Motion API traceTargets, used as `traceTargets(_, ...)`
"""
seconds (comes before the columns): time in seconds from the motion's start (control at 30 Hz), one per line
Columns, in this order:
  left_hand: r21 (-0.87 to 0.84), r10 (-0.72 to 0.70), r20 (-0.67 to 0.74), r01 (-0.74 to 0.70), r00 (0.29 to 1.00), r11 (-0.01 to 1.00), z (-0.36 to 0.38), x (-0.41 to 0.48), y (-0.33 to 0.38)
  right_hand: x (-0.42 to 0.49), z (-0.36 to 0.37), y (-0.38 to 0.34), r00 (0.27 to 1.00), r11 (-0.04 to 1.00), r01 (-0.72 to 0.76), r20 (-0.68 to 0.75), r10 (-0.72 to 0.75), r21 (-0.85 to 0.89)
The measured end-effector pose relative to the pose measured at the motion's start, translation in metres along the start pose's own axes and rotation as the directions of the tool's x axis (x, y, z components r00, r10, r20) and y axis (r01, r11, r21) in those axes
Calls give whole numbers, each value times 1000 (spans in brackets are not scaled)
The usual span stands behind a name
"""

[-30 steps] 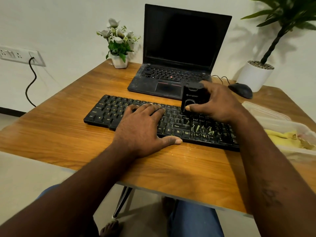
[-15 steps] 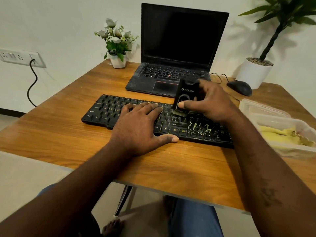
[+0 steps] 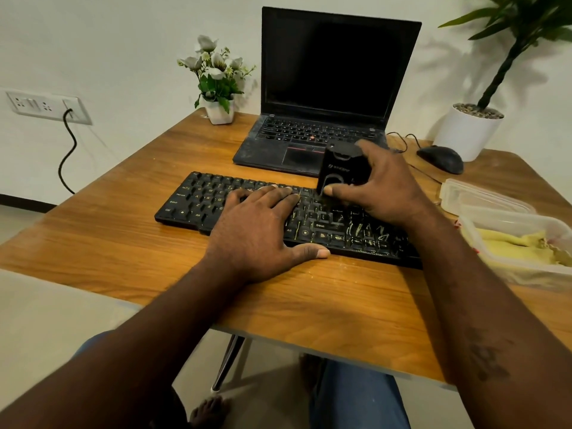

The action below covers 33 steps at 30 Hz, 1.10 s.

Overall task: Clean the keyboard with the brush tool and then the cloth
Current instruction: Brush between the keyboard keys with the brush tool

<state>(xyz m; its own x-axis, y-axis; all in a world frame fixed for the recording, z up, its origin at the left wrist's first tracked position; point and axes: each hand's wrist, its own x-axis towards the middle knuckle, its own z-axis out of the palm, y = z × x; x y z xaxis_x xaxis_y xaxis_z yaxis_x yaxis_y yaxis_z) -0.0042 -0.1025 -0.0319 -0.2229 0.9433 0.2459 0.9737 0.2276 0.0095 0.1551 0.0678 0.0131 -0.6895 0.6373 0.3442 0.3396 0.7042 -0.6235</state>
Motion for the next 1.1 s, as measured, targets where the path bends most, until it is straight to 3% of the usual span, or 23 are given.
traceTargets(0.07,0,2,-2,-2,1000,1000,0,0,-1,-3,2,-3,994,996,21,107,-30,83)
traceTargets(0.2,-22,-4,-3,4,1000,1000,0,1,-1,0,-8,3,998,1000,-7,64,5,30)
traceTargets(0.33,-5,-7,6,7,1000,1000,0,1,-1,-7,-29,13,985,990,-81,162,61,117)
traceTargets(0.63,-1,-6,8,6,1000,1000,0,1,-1,1,-3,-1,990,999,6,137,-11,34)
traceTargets(0.8,4,-9,24,9,1000,1000,-1,1,-1,-6,-22,11,991,992,-71,124,58,105)
traceTargets(1.1,-8,-5,4,5,1000,1000,1,2,-2,0,3,-8,984,991,36,169,-58,127)
